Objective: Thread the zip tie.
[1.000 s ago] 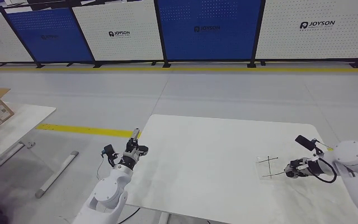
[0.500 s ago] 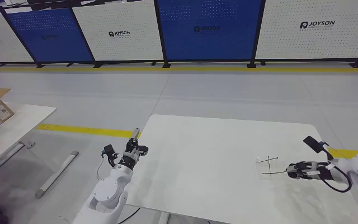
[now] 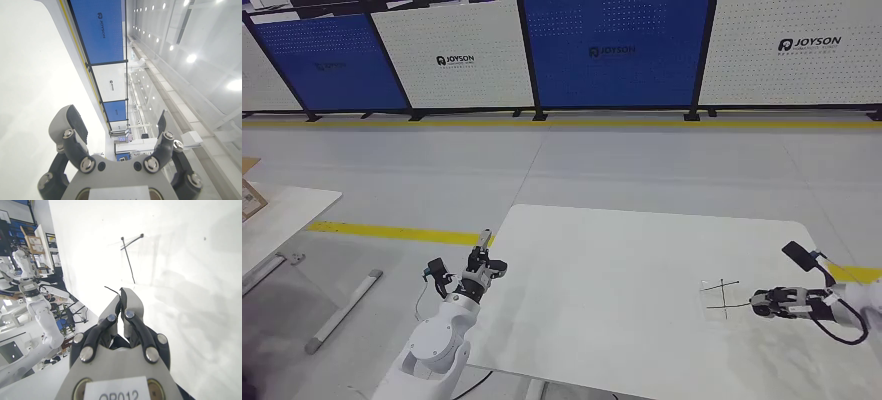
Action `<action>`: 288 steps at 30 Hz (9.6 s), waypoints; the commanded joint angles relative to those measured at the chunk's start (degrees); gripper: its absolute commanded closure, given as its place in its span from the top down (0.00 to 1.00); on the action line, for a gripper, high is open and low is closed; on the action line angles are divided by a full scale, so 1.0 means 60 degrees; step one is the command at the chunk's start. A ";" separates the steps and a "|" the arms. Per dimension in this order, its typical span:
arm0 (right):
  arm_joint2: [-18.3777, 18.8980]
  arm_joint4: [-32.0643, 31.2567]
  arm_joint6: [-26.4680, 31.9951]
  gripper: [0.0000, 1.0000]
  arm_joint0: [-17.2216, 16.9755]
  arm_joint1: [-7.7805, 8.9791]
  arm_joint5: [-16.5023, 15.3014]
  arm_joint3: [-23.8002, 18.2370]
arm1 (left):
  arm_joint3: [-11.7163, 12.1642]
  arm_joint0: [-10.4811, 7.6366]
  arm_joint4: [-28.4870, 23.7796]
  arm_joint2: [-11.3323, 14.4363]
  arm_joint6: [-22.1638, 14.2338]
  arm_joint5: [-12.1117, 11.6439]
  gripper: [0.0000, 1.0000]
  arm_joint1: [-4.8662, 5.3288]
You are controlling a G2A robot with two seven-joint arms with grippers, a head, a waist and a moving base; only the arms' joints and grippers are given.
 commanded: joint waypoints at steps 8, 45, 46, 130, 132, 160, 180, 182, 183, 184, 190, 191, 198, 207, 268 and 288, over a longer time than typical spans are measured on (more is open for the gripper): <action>0.0323 0.2573 0.0541 0.00 -0.0538 0.0131 -0.2662 -0.1230 | 0.0000 0.0000 0.0000 0.0000 0.0000 0.0000 1.00 0.0000; -0.0299 0.2594 -0.1903 0.00 -0.0614 -0.0103 -0.2388 -0.2290 | 0.0000 0.0000 0.0000 0.0000 0.0000 0.0000 1.00 0.0000; -0.0299 0.2594 -0.1903 0.00 -0.0614 -0.0103 -0.2388 -0.2290 | 0.0000 0.0000 0.0000 0.0000 0.0000 0.0000 1.00 0.0000; -0.2849 -0.0112 -0.3998 0.00 0.0473 -0.0793 -0.3354 -0.2827 | 0.0000 0.0000 0.0000 0.0000 0.0000 0.0000 1.00 0.0000; -0.2849 -0.0112 -0.3998 0.00 0.0473 -0.0793 -0.3354 -0.2827 | 0.0000 0.0000 0.0000 0.0000 0.0000 0.0000 1.00 0.0000; -0.4424 -0.1084 -0.4963 0.00 0.1574 -0.1079 -0.3354 -0.3186 | 0.0000 0.0000 0.0000 0.0000 0.0000 0.0000 1.00 0.0000; -0.4424 -0.1084 -0.4963 0.00 0.1574 -0.1079 -0.3354 -0.3186 | -0.0931 0.0062 0.0327 -0.0280 -0.3222 0.3247 1.00 0.0527; -0.4424 -0.1084 -0.4963 0.00 0.1574 -0.1079 -0.3354 -0.3186 | -0.0931 0.0062 0.0327 -0.0280 -0.3222 0.3247 1.00 0.0527; -0.4424 -0.1084 -0.4963 0.00 0.1574 -0.1079 -0.3354 -0.3186 | -0.0931 0.0062 0.0327 -0.0280 -0.3222 0.3247 1.00 0.0527; -0.4424 -0.1084 -0.4963 0.00 0.1574 -0.1079 -0.3354 -0.3186 | -0.0931 0.0062 0.0327 -0.0280 -0.3222 0.3247 1.00 0.0527; -0.4424 -0.1084 -0.4963 0.00 0.1574 -0.1079 -0.3354 -0.3186 | -0.0931 0.0062 0.0327 -0.0280 -0.3222 0.3247 1.00 0.0527; -0.4424 -0.1084 -0.4963 0.00 0.1574 -0.1079 -0.3354 -0.3186 | -0.0906 0.0070 0.0298 -0.0252 -0.3265 0.3247 1.00 0.0527; -0.4424 -0.1084 -0.4963 0.00 0.1574 -0.1079 -0.3354 -0.3186 | -0.0390 0.0031 -0.1169 -0.0485 -0.5035 0.3247 1.00 0.0847; -0.4424 -0.1084 -0.4963 0.00 0.1574 -0.1079 -0.3354 -0.3186 | -0.0025 -0.0480 -0.3296 0.1241 -0.4985 0.3247 1.00 0.2003; -0.5785 -0.2962 -0.4734 0.00 0.2714 -0.1285 -0.3354 -0.4005 | -0.1281 -0.3505 -1.0982 0.5923 0.0993 0.3247 1.00 0.3705; -0.6062 -0.5055 -0.4552 0.00 0.2657 -0.1132 -0.3354 -0.5003 | -0.1950 -0.2618 -1.0982 0.5025 0.1825 0.1730 1.00 0.2995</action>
